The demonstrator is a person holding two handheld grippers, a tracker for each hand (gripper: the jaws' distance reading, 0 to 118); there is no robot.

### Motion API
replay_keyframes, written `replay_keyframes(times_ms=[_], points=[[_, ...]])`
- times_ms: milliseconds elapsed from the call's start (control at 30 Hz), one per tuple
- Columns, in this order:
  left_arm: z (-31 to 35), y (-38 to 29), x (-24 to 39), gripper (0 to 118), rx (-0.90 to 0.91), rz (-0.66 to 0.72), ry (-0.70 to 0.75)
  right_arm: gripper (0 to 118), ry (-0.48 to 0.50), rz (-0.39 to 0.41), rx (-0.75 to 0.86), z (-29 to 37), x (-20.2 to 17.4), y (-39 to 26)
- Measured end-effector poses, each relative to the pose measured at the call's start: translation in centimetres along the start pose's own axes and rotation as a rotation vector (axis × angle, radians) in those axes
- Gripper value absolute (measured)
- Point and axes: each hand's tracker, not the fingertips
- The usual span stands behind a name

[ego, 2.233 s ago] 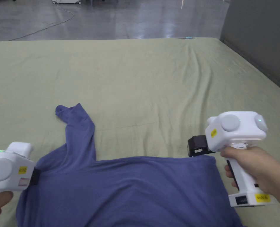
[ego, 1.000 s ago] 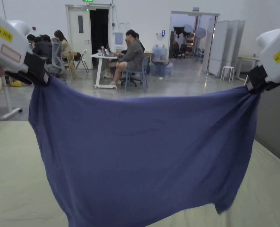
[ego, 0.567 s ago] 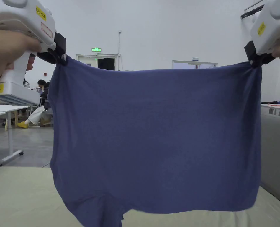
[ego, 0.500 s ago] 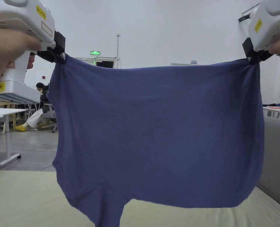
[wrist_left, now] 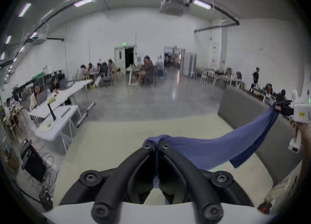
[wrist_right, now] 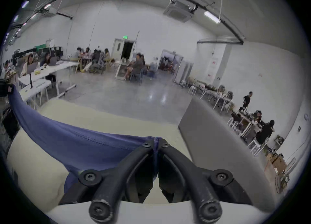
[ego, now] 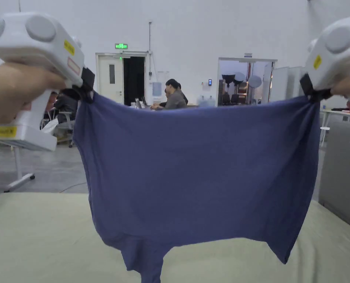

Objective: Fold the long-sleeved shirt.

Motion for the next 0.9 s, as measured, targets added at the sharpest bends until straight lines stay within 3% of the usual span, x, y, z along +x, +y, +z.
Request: replay_keyframes(times_ms=[233,267,333,400,500,567,900], points=[[-11.3,-16.7,0.3,0,-0.365,0.03,-0.008,1,0.083,0.044,-0.304,-11.7,-6.0,-15.9],[-12.1,-18.8,0.4,0,-0.41,0.032,0.0,1,0.087,0.037,-0.335,-12.4,-6.7,-17.9],[-13.3,-22.7,0.5,0,-0.489,0.029,-0.01,1,0.143,-0.06,-0.396,-13.3,-7.8,-21.9],[-12.6,-25.0,0.7,0,-0.534,0.011,-0.013,1,0.17,-0.062,-0.459,-13.1,-8.5,-23.9],[-10.1,-26.6,0.4,0,-0.538,-0.001,-0.036,1,0.155,-0.006,-0.442,-11.7,-8.0,-25.7],[-7.0,-27.1,0.1,0,-0.53,0.012,-0.058,1,0.178,-0.04,-0.42,-9.3,-6.8,-26.6],[8.6,-36.3,1.6,0,-0.644,-0.073,-0.161,1,0.257,0.033,-0.363,8.4,-2.2,-36.7]])
